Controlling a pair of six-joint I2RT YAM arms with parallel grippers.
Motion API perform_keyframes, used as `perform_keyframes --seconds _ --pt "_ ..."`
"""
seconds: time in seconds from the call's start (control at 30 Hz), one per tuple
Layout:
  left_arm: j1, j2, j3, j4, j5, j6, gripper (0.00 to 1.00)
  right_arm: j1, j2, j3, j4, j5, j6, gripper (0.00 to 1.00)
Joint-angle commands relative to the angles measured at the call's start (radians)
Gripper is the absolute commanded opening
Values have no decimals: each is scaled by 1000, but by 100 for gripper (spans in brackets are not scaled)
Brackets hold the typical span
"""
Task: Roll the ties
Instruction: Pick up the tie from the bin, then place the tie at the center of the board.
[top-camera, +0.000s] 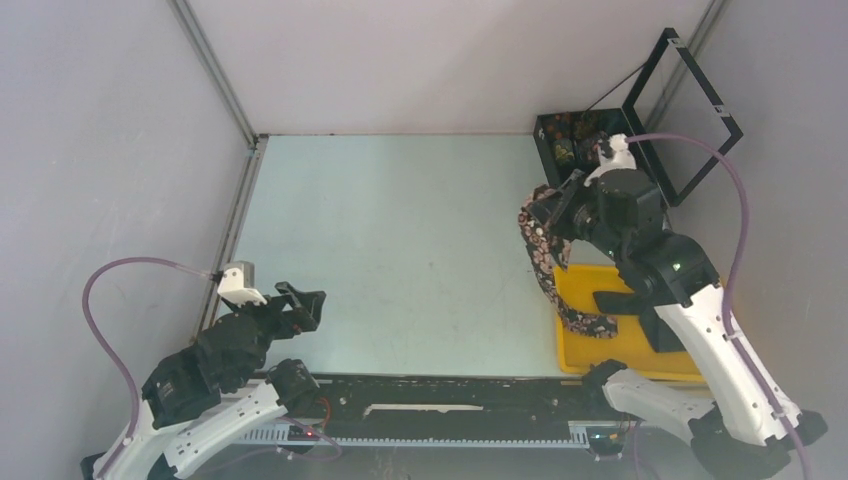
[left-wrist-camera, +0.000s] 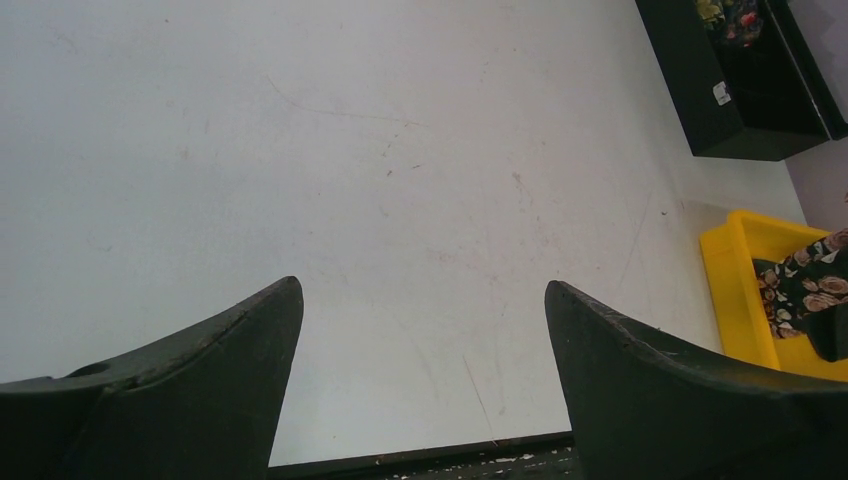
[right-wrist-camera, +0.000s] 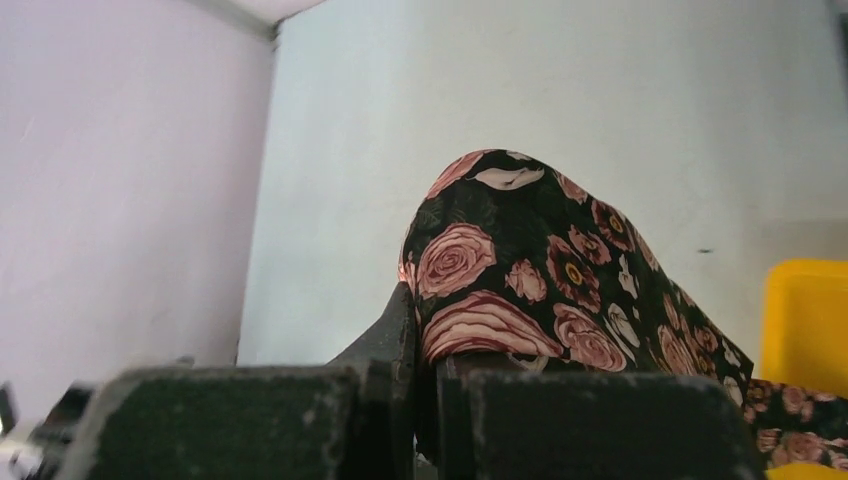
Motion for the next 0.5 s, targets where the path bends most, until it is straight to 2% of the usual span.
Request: perform_keyframes --seconds 0.0,0.2,0.33,0.47 --pt "4 10 -5 33 -38 -21 97 176 28 120 69 33 -9 0" --pt "4 9 -11 34 -55 -26 95 464 131 283 55 295 -62 0" --pt "5 22 -7 17 -76 -41 93 622 260 485 -134 639 -34 0" --pt "4 37 -4 17 -74 -38 92 706 391 676 -292 846 -16 0"
